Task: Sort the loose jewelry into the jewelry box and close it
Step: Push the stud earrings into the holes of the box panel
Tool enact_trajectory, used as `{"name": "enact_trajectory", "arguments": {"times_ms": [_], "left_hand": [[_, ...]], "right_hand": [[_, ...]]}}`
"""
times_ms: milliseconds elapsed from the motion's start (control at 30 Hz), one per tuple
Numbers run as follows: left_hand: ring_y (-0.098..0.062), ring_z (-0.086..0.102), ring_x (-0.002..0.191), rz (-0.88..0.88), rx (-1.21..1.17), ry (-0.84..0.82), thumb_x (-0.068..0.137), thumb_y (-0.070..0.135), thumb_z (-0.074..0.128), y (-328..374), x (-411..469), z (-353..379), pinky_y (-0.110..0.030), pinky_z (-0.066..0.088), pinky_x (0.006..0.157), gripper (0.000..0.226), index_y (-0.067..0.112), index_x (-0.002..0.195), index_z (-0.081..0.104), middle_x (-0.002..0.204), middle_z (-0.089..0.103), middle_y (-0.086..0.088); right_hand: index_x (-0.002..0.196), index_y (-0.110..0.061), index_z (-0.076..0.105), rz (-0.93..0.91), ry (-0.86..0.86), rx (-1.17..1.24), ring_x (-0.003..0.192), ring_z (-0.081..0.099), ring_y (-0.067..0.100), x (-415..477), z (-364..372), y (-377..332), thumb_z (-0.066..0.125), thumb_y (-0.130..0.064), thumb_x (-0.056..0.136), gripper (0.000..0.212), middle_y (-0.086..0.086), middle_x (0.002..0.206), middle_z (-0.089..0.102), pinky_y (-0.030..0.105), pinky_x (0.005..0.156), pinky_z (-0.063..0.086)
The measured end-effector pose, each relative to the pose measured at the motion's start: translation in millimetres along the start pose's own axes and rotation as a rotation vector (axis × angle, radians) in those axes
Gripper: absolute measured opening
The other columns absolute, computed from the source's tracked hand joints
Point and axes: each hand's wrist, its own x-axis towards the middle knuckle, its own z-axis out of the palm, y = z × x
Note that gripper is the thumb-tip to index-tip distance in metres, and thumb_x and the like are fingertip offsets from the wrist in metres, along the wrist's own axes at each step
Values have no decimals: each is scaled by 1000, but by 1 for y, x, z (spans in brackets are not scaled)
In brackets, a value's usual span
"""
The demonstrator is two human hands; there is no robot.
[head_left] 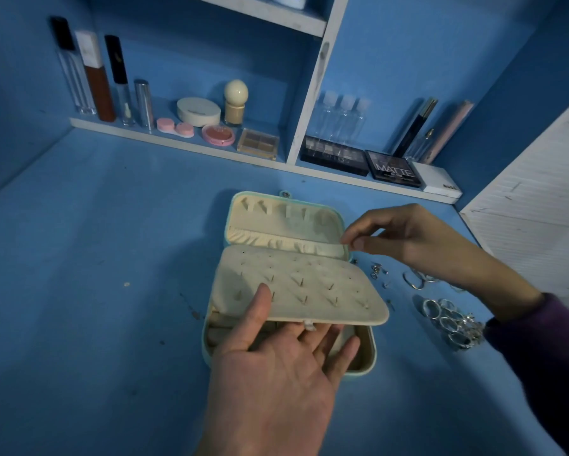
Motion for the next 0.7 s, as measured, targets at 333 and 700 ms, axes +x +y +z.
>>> {"name": "enact_trajectory", "arguments": {"times_ms": [333,700], "left_hand": [[-30,55,116,-1,2,-14,75,49,44,-2,3,-5,-45,38,94,63,3,114,64,113,68,-20],[-32,55,115,-13,6,-8,71,48,49,-1,6,-8,-45,38,92,65,2,114,65,113,67,-20]], "right_hand": [[95,-21,73,-56,43,-185,87,65,8,3,7,13,66,-8,86,18,-11,93,71,36,80,52],[106,-17,71,-28,-56,-22,97,64,6,18,26,11,56,-2,91,26,-4,103,71,29,89,51]]}}
